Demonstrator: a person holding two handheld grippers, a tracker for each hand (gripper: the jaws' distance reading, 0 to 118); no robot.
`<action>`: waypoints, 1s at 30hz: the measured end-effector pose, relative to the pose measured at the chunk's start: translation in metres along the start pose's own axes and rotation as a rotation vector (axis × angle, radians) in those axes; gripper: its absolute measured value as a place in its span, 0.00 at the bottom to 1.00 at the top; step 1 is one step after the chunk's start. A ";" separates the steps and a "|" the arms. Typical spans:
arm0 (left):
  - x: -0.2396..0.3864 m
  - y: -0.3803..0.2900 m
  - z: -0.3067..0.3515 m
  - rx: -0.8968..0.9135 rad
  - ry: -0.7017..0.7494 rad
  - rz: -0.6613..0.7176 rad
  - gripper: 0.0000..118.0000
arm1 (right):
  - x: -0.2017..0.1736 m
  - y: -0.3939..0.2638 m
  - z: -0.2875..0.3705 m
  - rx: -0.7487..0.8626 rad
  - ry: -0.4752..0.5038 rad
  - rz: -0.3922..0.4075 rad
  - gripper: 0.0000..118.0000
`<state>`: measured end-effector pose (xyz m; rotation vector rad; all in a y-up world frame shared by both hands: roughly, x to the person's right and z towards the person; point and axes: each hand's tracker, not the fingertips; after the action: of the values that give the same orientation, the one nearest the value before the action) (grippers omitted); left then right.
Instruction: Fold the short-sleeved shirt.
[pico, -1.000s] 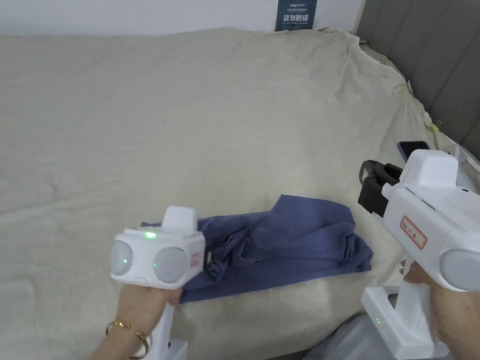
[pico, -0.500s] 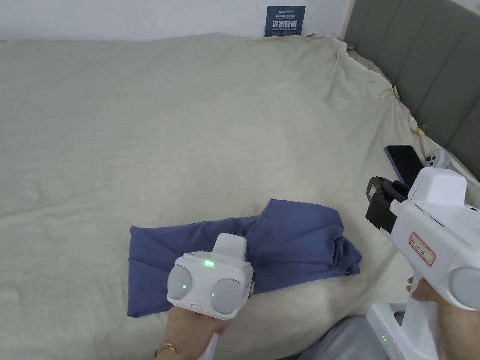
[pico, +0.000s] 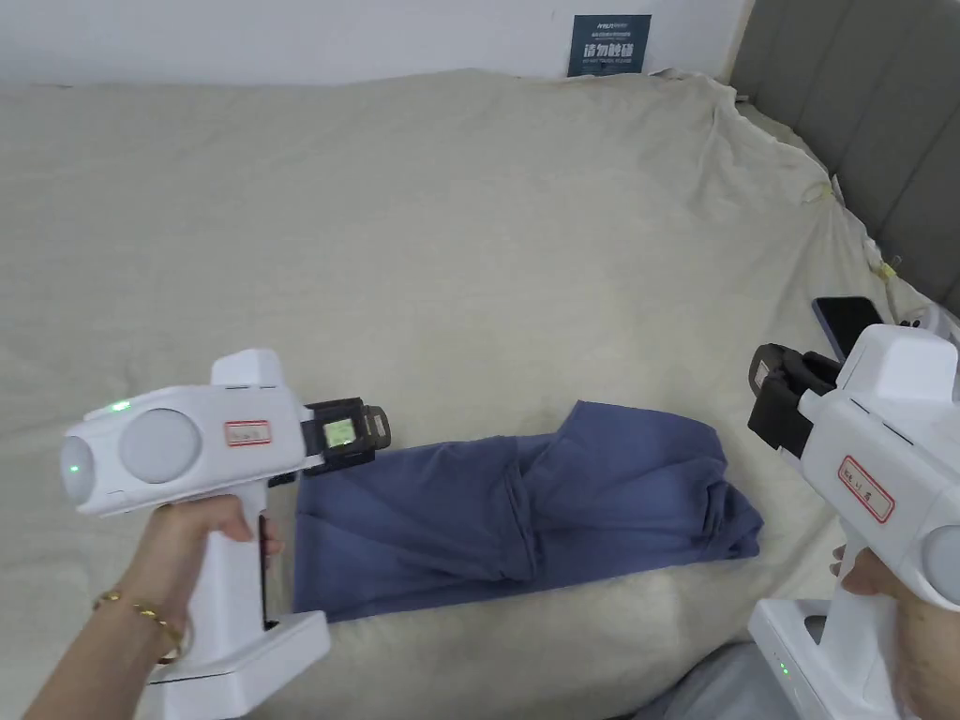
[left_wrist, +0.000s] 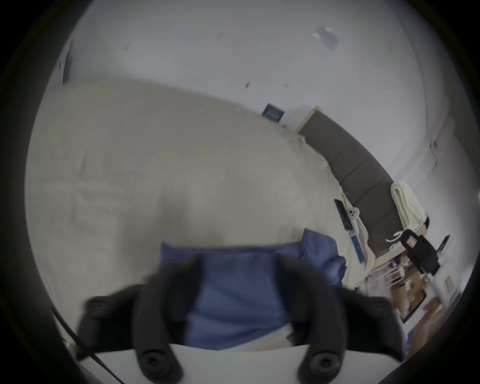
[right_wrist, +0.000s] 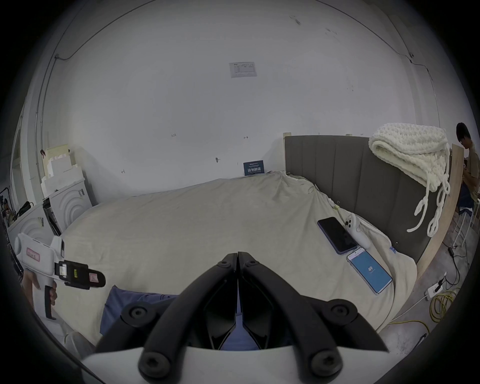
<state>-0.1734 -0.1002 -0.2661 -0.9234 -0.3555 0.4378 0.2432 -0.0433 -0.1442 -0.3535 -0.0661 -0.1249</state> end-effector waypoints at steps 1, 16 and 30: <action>-0.014 0.000 -0.001 -0.036 -0.012 0.033 0.70 | -0.002 0.000 -0.001 -0.004 0.003 0.002 0.00; -0.096 -0.041 -0.027 -0.182 -0.285 0.335 0.91 | -0.015 -0.004 -0.013 -0.060 0.026 0.049 0.00; -0.057 -0.034 -0.053 -0.254 -0.155 0.129 0.16 | -0.018 -0.006 -0.024 -0.105 0.027 0.048 0.00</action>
<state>-0.1896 -0.1833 -0.2735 -1.1673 -0.5023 0.5942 0.2256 -0.0557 -0.1666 -0.4575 -0.0244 -0.0858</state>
